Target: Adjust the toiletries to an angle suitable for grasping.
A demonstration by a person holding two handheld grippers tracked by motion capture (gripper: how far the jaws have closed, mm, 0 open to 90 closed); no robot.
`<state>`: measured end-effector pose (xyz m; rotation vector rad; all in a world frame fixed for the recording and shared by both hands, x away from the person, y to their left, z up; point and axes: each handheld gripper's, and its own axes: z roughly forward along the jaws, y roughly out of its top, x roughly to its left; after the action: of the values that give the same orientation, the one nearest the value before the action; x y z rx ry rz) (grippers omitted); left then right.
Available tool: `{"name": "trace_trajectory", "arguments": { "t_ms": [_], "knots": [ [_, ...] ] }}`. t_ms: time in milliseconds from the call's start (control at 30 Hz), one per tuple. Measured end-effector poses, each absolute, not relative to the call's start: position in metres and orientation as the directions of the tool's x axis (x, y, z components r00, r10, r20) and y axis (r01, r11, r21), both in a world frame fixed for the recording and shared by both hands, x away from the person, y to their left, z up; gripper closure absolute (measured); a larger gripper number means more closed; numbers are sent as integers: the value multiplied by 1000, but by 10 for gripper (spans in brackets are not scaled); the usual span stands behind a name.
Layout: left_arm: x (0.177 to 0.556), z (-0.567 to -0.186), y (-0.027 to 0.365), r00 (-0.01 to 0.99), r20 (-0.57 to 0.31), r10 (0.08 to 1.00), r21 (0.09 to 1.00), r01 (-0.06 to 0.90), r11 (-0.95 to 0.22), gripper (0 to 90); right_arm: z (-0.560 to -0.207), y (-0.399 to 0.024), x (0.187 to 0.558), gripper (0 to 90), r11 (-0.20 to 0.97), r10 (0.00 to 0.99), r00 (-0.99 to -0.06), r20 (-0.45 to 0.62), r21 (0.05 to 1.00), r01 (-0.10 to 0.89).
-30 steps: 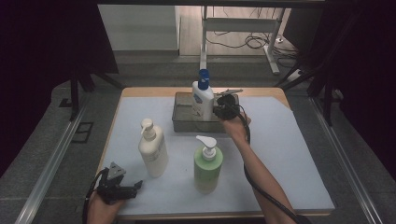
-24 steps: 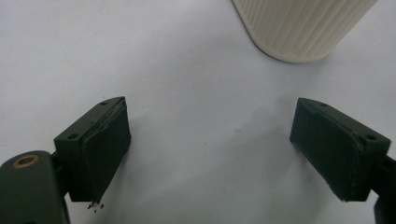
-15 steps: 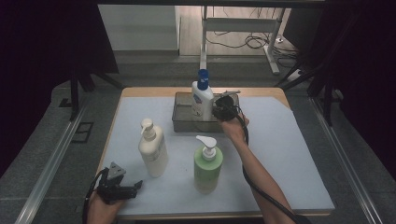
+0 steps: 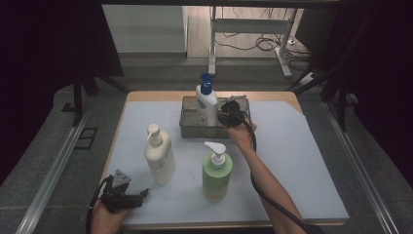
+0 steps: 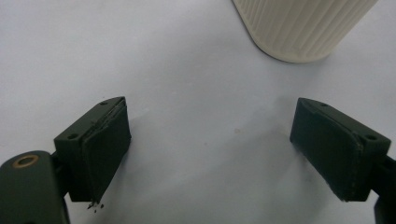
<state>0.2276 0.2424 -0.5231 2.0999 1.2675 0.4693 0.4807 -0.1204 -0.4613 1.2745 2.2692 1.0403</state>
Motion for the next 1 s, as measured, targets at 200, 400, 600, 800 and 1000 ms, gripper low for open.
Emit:
{"name": "trace_trajectory", "arguments": {
  "t_ms": [200,400,600,800,1000],
  "knots": [
    [228,-523,242,473,-20,881,677,655,-336,123,-462,-120,481,894,337,836,-545,60,728,597],
    [228,-523,242,473,-21,881,677,655,-336,123,-463,-118,481,894,348,839,-543,42,724,595],
    [228,-523,242,473,-21,881,676,655,-336,123,-464,-117,481,894,352,837,-546,44,721,597],
    [228,-523,242,473,-21,881,676,656,-336,123,-463,-113,480,894,350,830,-554,56,722,597],
    [228,-523,242,474,-20,881,677,655,-337,123,-463,-106,480,894,355,824,-563,60,720,596]
  ]
}}
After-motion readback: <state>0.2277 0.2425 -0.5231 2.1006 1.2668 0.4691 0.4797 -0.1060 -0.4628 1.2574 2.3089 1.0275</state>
